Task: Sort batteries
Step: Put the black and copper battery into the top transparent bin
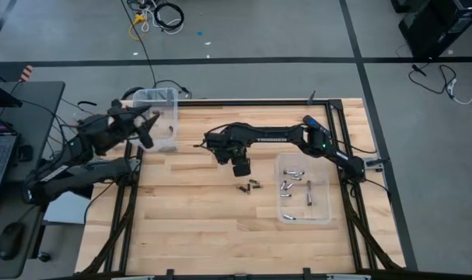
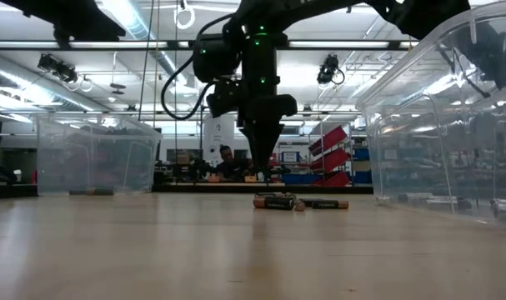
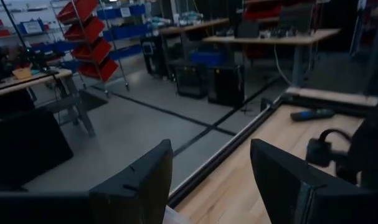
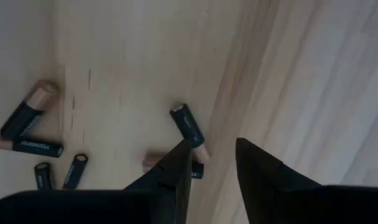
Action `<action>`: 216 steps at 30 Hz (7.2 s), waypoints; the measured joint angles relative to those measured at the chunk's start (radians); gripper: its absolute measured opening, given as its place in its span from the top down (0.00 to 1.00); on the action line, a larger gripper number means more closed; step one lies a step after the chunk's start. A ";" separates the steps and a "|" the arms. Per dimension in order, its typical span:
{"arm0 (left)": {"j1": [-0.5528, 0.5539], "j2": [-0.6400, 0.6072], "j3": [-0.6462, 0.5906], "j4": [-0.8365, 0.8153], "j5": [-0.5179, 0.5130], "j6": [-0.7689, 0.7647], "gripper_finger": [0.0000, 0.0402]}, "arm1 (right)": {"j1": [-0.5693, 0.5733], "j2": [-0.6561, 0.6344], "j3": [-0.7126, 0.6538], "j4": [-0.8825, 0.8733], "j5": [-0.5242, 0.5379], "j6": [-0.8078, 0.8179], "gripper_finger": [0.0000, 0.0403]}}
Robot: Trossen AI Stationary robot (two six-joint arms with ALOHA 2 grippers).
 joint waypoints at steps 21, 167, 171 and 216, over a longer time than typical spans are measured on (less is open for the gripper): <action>0.000 -0.114 0.001 -0.058 0.018 -0.017 0.47 | 0.015 -0.007 -0.244 0.204 0.017 -0.011 0.63; -0.484 0.579 -0.232 1.139 0.342 -0.094 0.93 | 0.179 -0.740 -1.018 1.771 0.004 0.265 0.67; -0.483 0.460 -0.232 0.889 0.150 -0.174 0.93 | 0.191 -0.831 -1.018 1.486 0.138 0.305 0.68; -0.114 0.328 -0.083 -0.275 -0.279 -0.566 0.74 | 0.168 -0.899 -1.018 0.915 0.019 0.477 0.68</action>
